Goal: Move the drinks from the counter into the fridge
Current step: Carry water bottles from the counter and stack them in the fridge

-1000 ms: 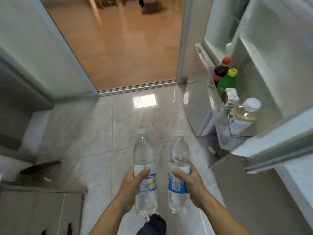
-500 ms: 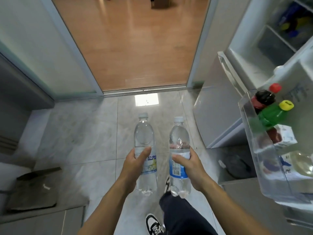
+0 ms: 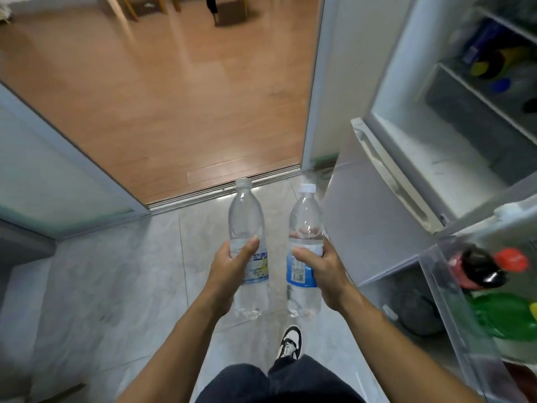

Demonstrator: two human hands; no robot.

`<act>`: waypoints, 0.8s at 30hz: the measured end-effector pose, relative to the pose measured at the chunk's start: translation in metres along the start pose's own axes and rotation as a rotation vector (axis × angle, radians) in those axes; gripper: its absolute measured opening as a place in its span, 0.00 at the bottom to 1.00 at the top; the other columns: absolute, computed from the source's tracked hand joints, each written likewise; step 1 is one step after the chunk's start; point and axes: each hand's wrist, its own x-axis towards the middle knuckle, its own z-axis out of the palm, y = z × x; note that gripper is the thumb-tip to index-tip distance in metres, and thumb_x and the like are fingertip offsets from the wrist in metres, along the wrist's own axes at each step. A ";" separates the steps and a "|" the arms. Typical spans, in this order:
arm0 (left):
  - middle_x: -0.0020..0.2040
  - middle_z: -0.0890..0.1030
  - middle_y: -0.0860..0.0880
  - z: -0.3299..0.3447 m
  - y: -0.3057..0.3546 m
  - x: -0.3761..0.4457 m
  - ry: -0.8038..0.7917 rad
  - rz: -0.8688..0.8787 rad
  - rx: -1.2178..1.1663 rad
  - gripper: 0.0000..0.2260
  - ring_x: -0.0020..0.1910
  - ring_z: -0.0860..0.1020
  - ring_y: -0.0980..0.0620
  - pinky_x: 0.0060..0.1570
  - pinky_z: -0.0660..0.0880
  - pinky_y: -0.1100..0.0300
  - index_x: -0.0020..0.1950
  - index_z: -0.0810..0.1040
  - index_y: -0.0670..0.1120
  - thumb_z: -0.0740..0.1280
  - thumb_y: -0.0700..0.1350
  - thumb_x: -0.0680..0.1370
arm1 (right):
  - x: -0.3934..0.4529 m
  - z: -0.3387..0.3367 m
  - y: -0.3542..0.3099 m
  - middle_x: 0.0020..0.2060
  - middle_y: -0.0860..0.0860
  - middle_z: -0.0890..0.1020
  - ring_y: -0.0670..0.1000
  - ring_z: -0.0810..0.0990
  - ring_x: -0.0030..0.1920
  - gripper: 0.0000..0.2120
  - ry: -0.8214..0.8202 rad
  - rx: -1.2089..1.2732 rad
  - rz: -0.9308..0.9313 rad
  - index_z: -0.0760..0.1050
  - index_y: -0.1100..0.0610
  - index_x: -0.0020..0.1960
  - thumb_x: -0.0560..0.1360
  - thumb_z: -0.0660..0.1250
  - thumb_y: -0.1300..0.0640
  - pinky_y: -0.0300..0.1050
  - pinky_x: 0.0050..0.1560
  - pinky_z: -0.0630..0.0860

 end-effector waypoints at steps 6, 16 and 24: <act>0.47 0.86 0.44 0.023 0.043 0.083 -0.109 -0.007 0.034 0.19 0.45 0.86 0.45 0.41 0.82 0.56 0.58 0.77 0.44 0.69 0.55 0.73 | 0.061 -0.023 -0.041 0.55 0.53 0.83 0.55 0.85 0.54 0.25 0.140 0.064 -0.026 0.74 0.50 0.63 0.67 0.72 0.50 0.54 0.55 0.82; 0.48 0.85 0.41 0.073 0.113 0.236 -0.433 -0.047 0.131 0.13 0.46 0.85 0.42 0.47 0.82 0.48 0.57 0.78 0.44 0.70 0.49 0.77 | 0.142 -0.052 -0.089 0.43 0.43 0.86 0.46 0.87 0.44 0.19 0.580 0.214 -0.049 0.76 0.44 0.54 0.64 0.76 0.50 0.36 0.37 0.80; 0.48 0.86 0.45 0.139 0.171 0.308 -0.764 -0.024 0.226 0.09 0.46 0.86 0.45 0.47 0.81 0.49 0.54 0.81 0.50 0.73 0.50 0.75 | 0.175 -0.067 -0.132 0.48 0.48 0.87 0.50 0.87 0.47 0.16 0.882 0.339 -0.130 0.77 0.49 0.58 0.73 0.75 0.57 0.45 0.44 0.81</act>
